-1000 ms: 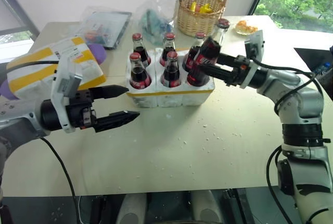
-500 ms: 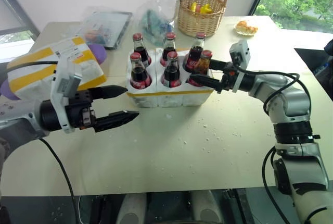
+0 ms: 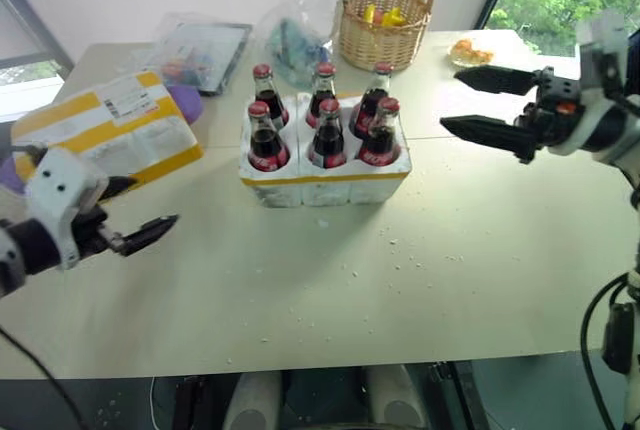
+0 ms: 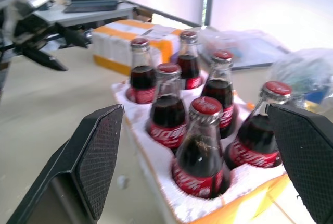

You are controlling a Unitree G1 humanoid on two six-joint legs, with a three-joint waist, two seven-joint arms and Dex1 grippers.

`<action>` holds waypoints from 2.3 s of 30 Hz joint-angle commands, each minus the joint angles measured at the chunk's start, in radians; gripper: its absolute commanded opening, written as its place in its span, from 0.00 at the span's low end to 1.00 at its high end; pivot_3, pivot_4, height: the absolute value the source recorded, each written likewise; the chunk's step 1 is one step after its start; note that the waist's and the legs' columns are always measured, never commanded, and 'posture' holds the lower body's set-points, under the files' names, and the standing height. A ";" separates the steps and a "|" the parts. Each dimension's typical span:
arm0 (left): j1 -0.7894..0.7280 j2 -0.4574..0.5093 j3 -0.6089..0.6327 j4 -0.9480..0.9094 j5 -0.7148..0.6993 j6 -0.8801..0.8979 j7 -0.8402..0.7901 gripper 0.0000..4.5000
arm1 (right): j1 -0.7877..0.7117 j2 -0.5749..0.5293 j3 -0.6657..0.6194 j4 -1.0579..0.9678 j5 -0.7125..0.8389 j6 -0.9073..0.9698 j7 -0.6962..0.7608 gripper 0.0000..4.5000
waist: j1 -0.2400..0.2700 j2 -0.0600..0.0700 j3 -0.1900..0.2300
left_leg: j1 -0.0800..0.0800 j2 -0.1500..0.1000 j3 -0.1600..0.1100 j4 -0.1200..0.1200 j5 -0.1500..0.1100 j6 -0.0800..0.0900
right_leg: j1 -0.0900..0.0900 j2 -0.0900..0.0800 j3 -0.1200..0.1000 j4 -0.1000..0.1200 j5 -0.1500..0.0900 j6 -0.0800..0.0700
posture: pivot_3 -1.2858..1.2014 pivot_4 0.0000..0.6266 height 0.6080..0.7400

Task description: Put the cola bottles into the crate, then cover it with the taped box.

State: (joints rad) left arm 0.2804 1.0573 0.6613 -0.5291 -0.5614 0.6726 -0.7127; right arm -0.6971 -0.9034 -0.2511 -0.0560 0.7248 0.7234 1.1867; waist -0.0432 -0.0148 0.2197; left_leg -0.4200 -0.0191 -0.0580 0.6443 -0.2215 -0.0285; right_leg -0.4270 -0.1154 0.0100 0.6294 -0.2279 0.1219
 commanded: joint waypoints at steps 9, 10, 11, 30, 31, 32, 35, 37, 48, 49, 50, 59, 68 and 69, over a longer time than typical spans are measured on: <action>0.094 0.109 -0.099 0.650 0.718 -0.642 0.225 1.00 | -0.003 0.036 -0.006 -0.101 0.061 -0.018 -0.030 0.99 | 0.012 -0.001 -0.001 | -0.001 0.000 0.001 0.000 0.000 -0.001 | -0.002 -0.003 0.000 -0.001 0.000 -0.002 | 0.52 0.24 0.98; 0.049 0.114 -0.129 0.724 0.734 -0.682 0.253 1.00 | -0.006 0.037 -0.005 -0.099 0.060 -0.020 -0.031 0.99 | 0.017 -0.001 -0.001 | -0.002 0.000 0.001 0.000 0.000 -0.001 | -0.002 -0.003 0.000 -0.002 0.001 -0.002 | 0.52 0.24 0.98; -0.010 0.122 -0.168 0.811 0.758 -0.728 0.290 1.00 | -0.011 0.038 -0.005 -0.096 0.062 -0.019 -0.035 0.99 | 0.021 -0.001 -0.001 | -0.003 0.000 0.002 0.000 0.000 -0.001 | -0.003 -0.003 0.000 -0.002 0.001 -0.002 | 0.52 0.24 0.98; -0.903 0.030 -0.776 1.760 1.136 -1.094 0.743 1.00 | -0.049 -0.043 -0.045 -0.076 0.086 0.028 -0.054 0.99 | 0.029 -0.003 -0.002 | -0.006 -0.001 0.003 0.002 0.000 0.000 | -0.006 -0.003 -0.002 0.002 0.006 0.008 | 0.52 0.24 0.98; -0.922 0.023 -0.790 1.777 1.140 -1.087 0.748 1.00 | -0.052 -0.046 -0.046 -0.074 0.087 0.028 -0.054 0.99 | 0.028 -0.003 -0.002 | -0.006 -0.001 0.003 0.002 0.000 0.000 | -0.006 -0.002 -0.002 0.002 0.006 0.008 | 0.52 0.24 0.98; -0.938 0.014 -0.799 1.792 1.139 -1.078 0.747 1.00 | -0.054 -0.048 -0.046 -0.073 0.086 0.027 -0.055 0.99 | 0.029 -0.004 -0.002 | -0.006 -0.001 0.003 0.002 0.000 0.000 | -0.006 -0.002 -0.002 0.002 0.006 0.008 | 0.52 0.24 0.98; -0.967 0.000 -0.821 1.822 1.137 -1.064 0.747 1.00 | -0.058 -0.055 -0.048 -0.072 0.085 0.026 -0.055 0.99 | 0.029 -0.004 -0.002 | -0.006 -0.001 0.003 0.002 0.000 0.000 | -0.006 -0.002 -0.002 0.002 0.006 0.008 | 0.52 0.24 0.98; -0.977 -0.004 -0.831 1.832 1.137 -1.058 0.749 1.00 | -0.059 -0.058 -0.048 -0.071 0.085 0.025 -0.054 0.99 | 0.029 -0.004 -0.002 | -0.006 -0.001 0.003 0.002 0.000 0.000 | -0.006 -0.002 -0.002 0.002 0.006 0.008 | 0.52 0.24 0.98; -1.033 0.000 -0.860 1.841 1.139 -1.058 0.746 0.48 | -0.034 -0.053 -0.066 -0.093 0.098 0.025 -0.070 1.00 | 0.031 -0.004 -0.003 | -0.006 -0.001 0.002 0.003 0.000 0.000 | -0.005 -0.003 -0.002 0.002 0.007 0.008 | 0.52 0.24 0.98; -1.036 0.002 -0.861 1.841 1.139 -1.060 0.744 0.48 | -0.031 -0.050 -0.066 -0.095 0.101 0.024 -0.072 1.00 | 0.031 -0.004 -0.003 | -0.006 -0.001 0.002 0.003 0.000 0.000 | -0.005 -0.003 -0.002 0.002 0.007 0.009 | 0.52 0.24 0.98; -1.038 0.003 -0.863 1.840 1.138 -1.062 0.743 0.48 | -0.029 -0.047 -0.067 -0.097 0.104 0.024 -0.074 1.00 | 0.031 -0.004 -0.003 | -0.006 -0.001 0.002 0.003 0.000 0.000 | -0.005 -0.003 -0.002 0.002 0.007 0.009 | 0.52 0.24 0.98; -1.026 0.023 -0.868 1.831 1.121 -1.111 0.732 0.36 | -0.024 -0.025 -0.060 -0.097 0.108 0.012 -0.085 1.00 | 0.030 -0.004 -0.003 | -0.006 -0.001 0.002 0.003 0.000 0.000 | -0.005 -0.002 -0.002 0.002 0.007 0.009 | 0.52 0.24 0.98; -1.014 0.028 -0.872 1.816 1.123 -1.128 0.743 0.03 | -0.033 -0.013 -0.052 -0.090 0.109 0.015 -0.084 1.00 | 0.030 -0.004 -0.003 | -0.006 -0.001 0.002 0.003 0.000 0.000 | -0.005 -0.002 -0.002 0.002 0.007 0.009 | 0.52 0.24 0.98; -1.010 0.029 -0.869 1.810 1.120 -1.138 0.743 0.03 | -0.031 -0.011 -0.052 -0.092 0.110 0.015 -0.085 1.00 | 0.030 -0.004 -0.003 | -0.006 -0.001 0.002 0.003 0.000 0.000 | -0.005 -0.002 -0.002 0.002 0.007 0.009 | 0.52 0.24 0.98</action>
State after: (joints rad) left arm -0.7354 1.0515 -0.2137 1.3035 0.5757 -0.4454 0.0222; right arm -0.7116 -0.9177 -0.2804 -0.1327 0.8110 0.7533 1.1038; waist -0.0132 -0.0187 0.2172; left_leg -0.4258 -0.0201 -0.0556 0.6471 -0.2215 -0.0288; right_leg -0.4321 -0.1179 0.0085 0.6317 -0.2210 0.1306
